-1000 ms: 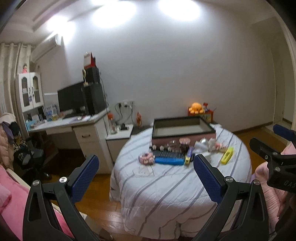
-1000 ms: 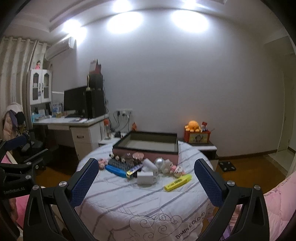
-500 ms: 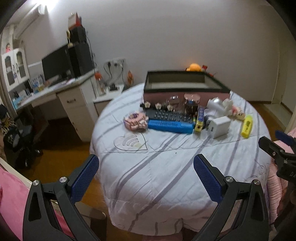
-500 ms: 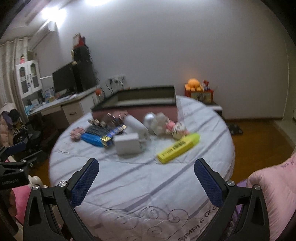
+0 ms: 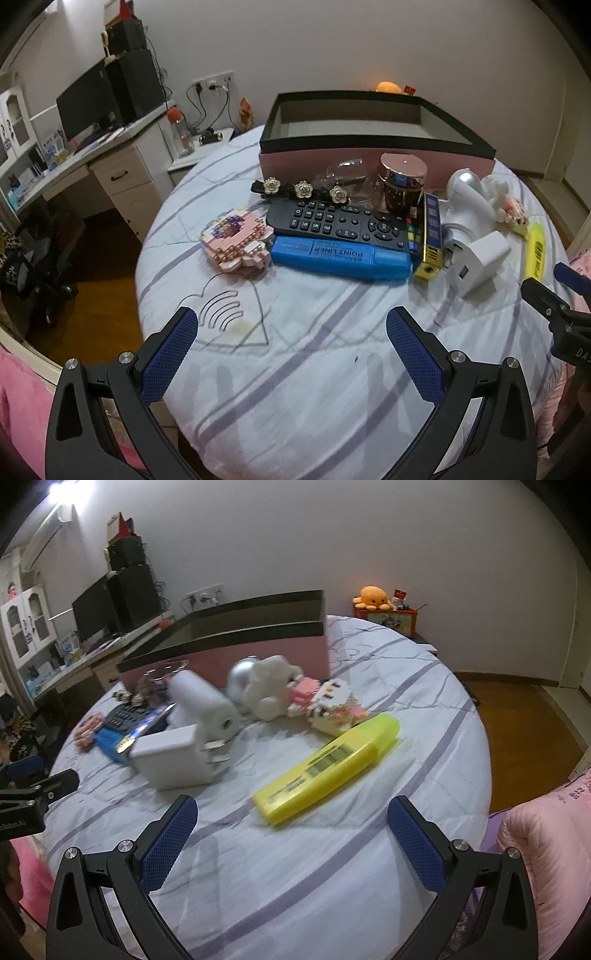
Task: Organize rigid objects
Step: 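Reach the left gripper to the pink lego donut while the right gripper approaches the white charger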
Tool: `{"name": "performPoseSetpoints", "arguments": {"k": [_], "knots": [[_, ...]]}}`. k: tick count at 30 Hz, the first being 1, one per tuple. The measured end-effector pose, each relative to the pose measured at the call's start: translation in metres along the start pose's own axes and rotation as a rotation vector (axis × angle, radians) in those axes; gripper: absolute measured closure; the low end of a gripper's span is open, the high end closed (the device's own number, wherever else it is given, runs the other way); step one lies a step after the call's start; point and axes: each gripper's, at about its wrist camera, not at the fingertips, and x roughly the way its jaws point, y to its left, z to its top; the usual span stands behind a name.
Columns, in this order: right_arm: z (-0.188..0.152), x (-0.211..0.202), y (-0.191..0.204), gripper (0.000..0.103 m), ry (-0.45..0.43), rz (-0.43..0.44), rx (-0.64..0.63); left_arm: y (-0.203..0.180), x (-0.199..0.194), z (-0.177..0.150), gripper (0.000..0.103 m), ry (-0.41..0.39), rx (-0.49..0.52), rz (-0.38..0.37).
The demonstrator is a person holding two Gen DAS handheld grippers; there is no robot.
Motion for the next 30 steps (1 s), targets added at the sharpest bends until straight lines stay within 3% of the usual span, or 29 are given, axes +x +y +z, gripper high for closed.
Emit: {"name": "performPoseSetpoints", "arguments": {"k": [8, 12, 20, 25, 30], "knots": [[0.004, 0.017, 0.003, 0.000, 0.035, -0.030, -0.047, -0.002, 0.028, 0.008, 0.000, 0.069, 0.011, -0.015], [0.004, 0.023, 0.010, 0.000, 0.057, -0.072, -0.109, 0.015, 0.031, 0.006, 0.000, 0.082, -0.021, -0.042], [0.005, 0.019, 0.007, 0.000, 0.080, -0.045, -0.097, 0.055, 0.034, 0.010, 0.000, 0.084, -0.070, -0.024], [0.004, -0.002, 0.013, 0.000, 0.030, -0.040, -0.005, 0.065, 0.038, 0.018, 0.000, 0.072, -0.058, -0.043], [0.015, -0.016, 0.048, 0.000, -0.048, -0.051, -0.080, 0.074, 0.047, 0.027, 0.000, 0.077, -0.008, -0.076]]}}
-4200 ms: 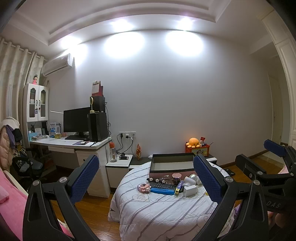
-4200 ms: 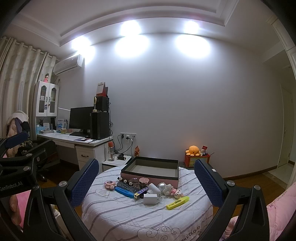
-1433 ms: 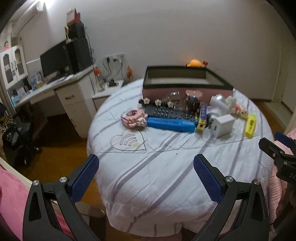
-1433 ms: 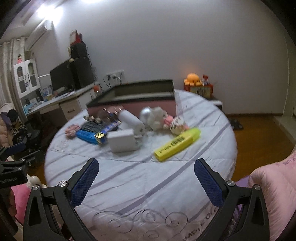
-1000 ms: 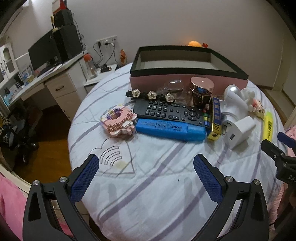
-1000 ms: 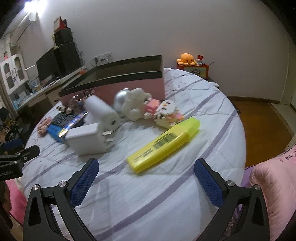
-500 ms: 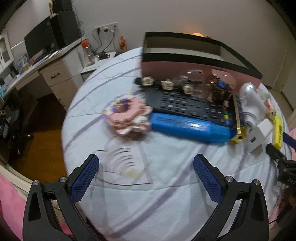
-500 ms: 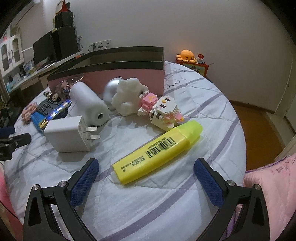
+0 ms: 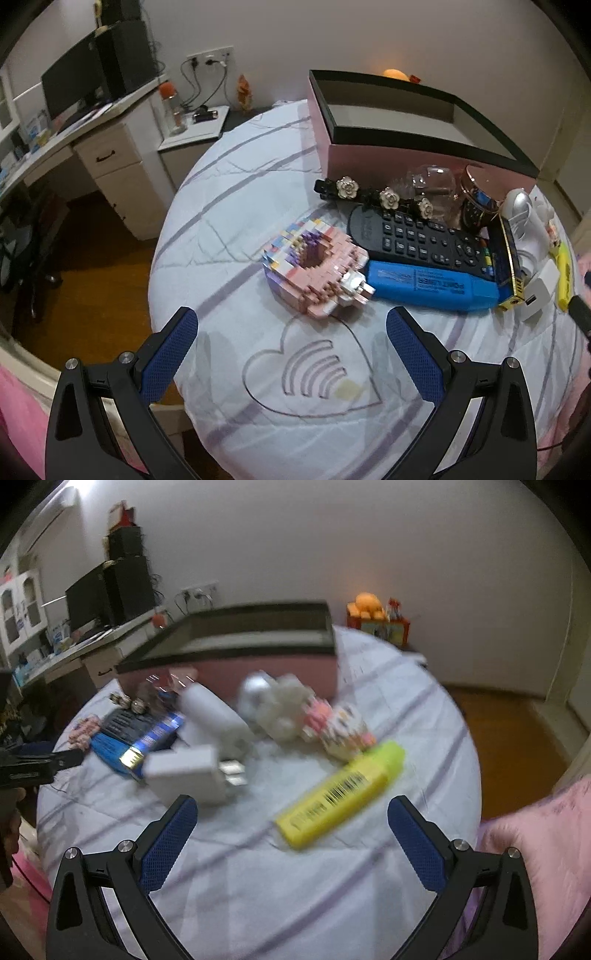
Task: Organize rigid objects
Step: 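Reach the left gripper to the pink lego donut while the right gripper approaches the white charger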
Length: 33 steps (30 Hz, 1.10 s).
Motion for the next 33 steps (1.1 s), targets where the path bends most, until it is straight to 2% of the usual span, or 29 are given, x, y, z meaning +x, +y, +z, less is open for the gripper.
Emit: {"name": "performPoseSetpoints", "arguments": {"k": [2, 7, 8, 11, 13, 17, 19, 21, 22, 29, 32, 33], "knots": [[0.004, 0.000, 0.009, 0.000, -0.022, 0.008, -0.003, 0.005, 0.004, 0.004, 0.000, 0.007, 0.015, -0.019], [0.009, 0.015, 0.028, 0.000, 0.012, 0.031, -0.011, 0.011, 0.021, 0.012, 0.000, 0.037, 0.036, -0.049], [0.009, 0.016, 0.029, 0.000, 0.016, 0.034, -0.011, 0.010, 0.027, 0.012, 0.000, 0.052, 0.053, -0.034], [0.011, 0.026, 0.032, 0.005, 0.039, 0.038, -0.010, 0.008, 0.030, 0.012, 0.000, 0.024, 0.088, -0.054], [0.012, 0.032, 0.034, 0.007, 0.053, 0.036, -0.016, 0.013, 0.033, 0.013, 0.000, 0.018, 0.068, -0.089], [0.011, 0.044, 0.038, 0.009, 0.087, 0.064, -0.014, 0.013, 0.035, 0.012, 0.000, -0.040, 0.086, -0.104], [0.010, 0.049, 0.041, 0.014, 0.106, 0.074, -0.021, 0.014, 0.035, 0.012, 0.000, -0.060, 0.093, -0.109], [0.009, 0.054, 0.041, 0.032, 0.128, 0.103, -0.017, 0.015, 0.035, 0.014, 0.000, -0.061, 0.089, -0.112], [0.009, 0.056, 0.040, 0.034, 0.137, 0.109, -0.010, 0.015, 0.035, 0.015, 0.000, -0.061, 0.090, -0.108], [0.007, 0.057, 0.036, 0.035, 0.145, 0.142, 0.005, 0.012, 0.036, 0.018, 0.000, -0.068, 0.100, -0.095], [0.007, 0.056, 0.034, 0.035, 0.147, 0.160, 0.013, 0.009, 0.033, 0.018, 0.007, -0.070, 0.106, -0.101], [0.008, 0.056, 0.033, 0.035, 0.147, 0.162, 0.009, 0.008, 0.031, 0.017, 0.013, -0.071, 0.112, -0.105]]}}
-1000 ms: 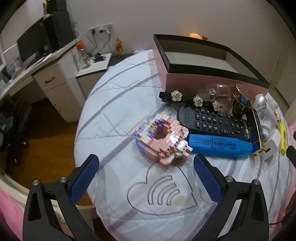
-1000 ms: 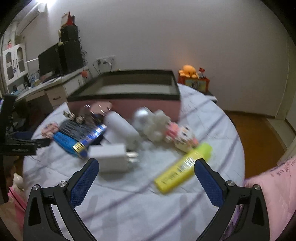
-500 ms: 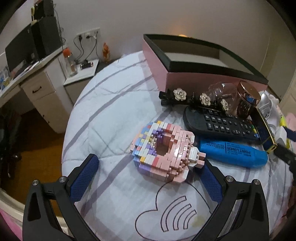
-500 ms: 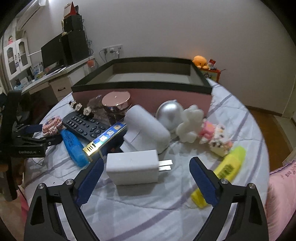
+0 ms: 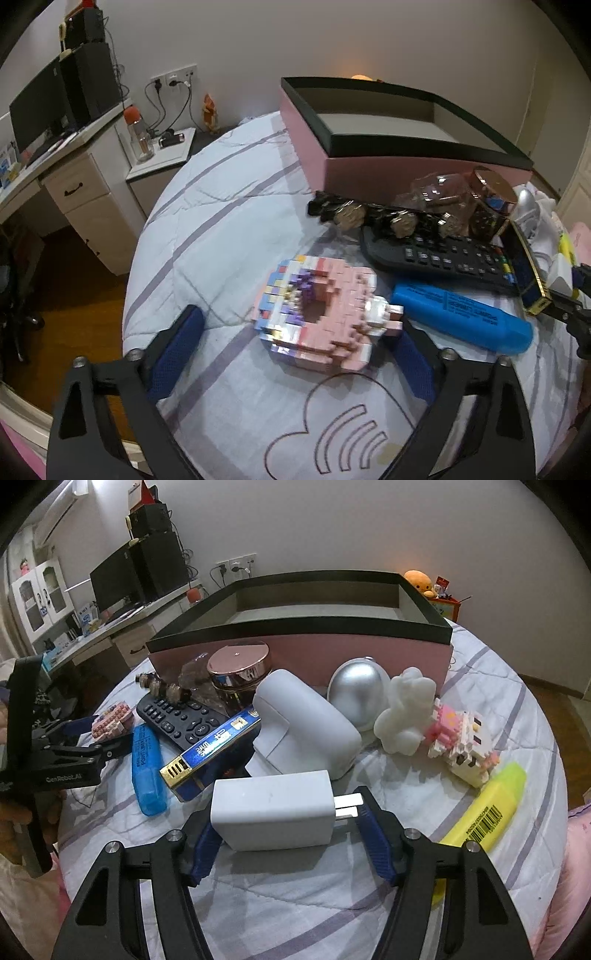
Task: Organize rigid objects
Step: 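Reach the left gripper to the pink lego donut while the right gripper approaches the white charger, then grasp the pink lego donut with the left gripper while the right gripper grasps the white charger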
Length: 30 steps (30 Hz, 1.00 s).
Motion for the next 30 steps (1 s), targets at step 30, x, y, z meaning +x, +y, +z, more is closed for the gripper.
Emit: {"name": "performPoseSetpoints", "arguments": {"k": [30], "knots": [[0.003, 0.004, -0.002, 0.035, 0.006, 0.022, -0.012, -0.001, -0.013, 0.003, 0.034, 0.006, -0.033, -0.109]]}}
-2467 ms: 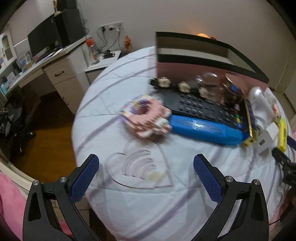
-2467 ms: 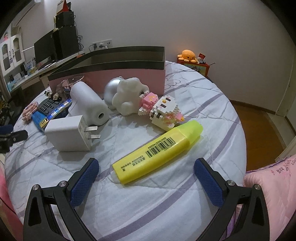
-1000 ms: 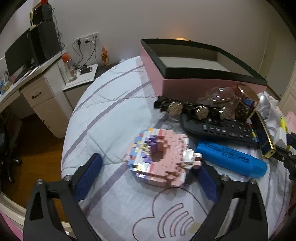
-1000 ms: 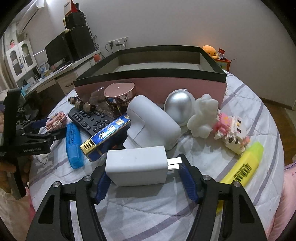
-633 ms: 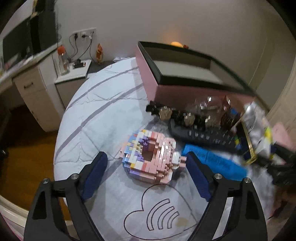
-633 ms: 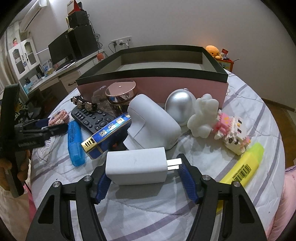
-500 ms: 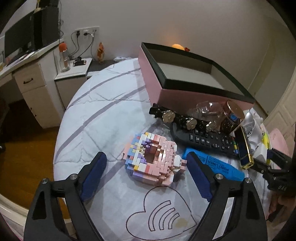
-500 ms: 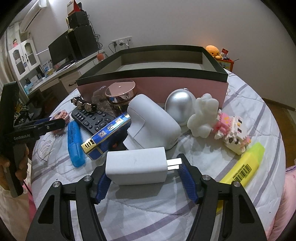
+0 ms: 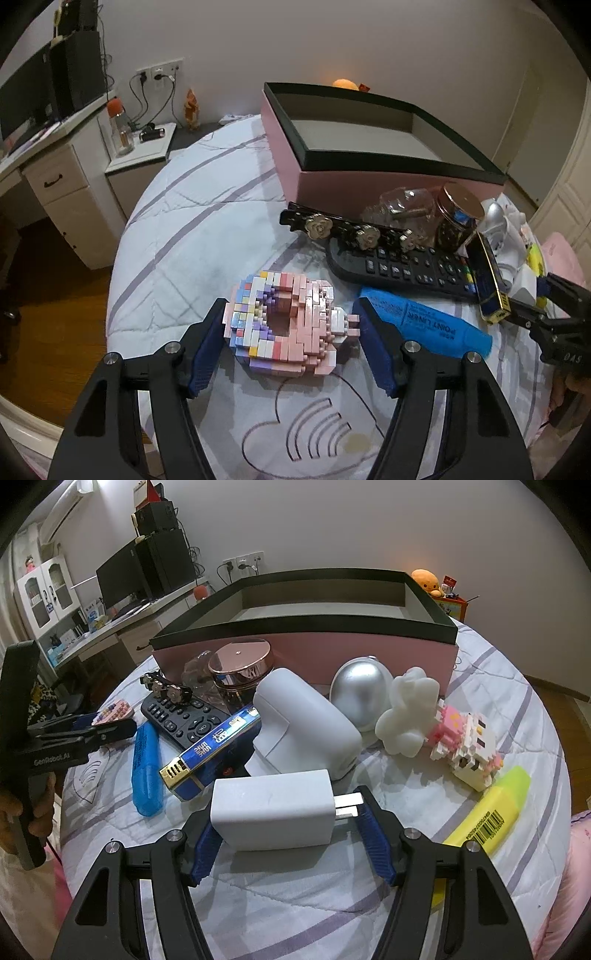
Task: Organize rigid objects
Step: 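Grasp the pink lego donut with the left gripper while the right gripper grasps the white charger, then carry the donut and charger into the pink box and open both grippers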
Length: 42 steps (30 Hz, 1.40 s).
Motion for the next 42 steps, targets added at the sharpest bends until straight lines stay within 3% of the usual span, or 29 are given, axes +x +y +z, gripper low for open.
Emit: {"name": "performPoseSetpoints", "arguments": {"k": [12, 17, 31, 42], "knots": [[0.004, -0.022, -0.006, 0.035, -0.038, 0.026, 0.008, -0.030, -0.052, 0.005, 0.034, -0.099, 0.037, -0.067], [0.012, -0.034, -0.007, 0.035, -0.063, 0.025, -0.010, -0.041, -0.063, 0.012, 0.034, -0.132, 0.025, -0.149], [0.066, -0.059, -0.013, 0.035, -0.170, 0.018, -0.057, -0.082, -0.058, 0.058, 0.034, -0.170, 0.067, -0.123], [0.134, -0.028, -0.013, 0.035, -0.172, 0.042, -0.110, -0.086, -0.022, 0.130, 0.034, -0.156, 0.081, -0.058]]}}
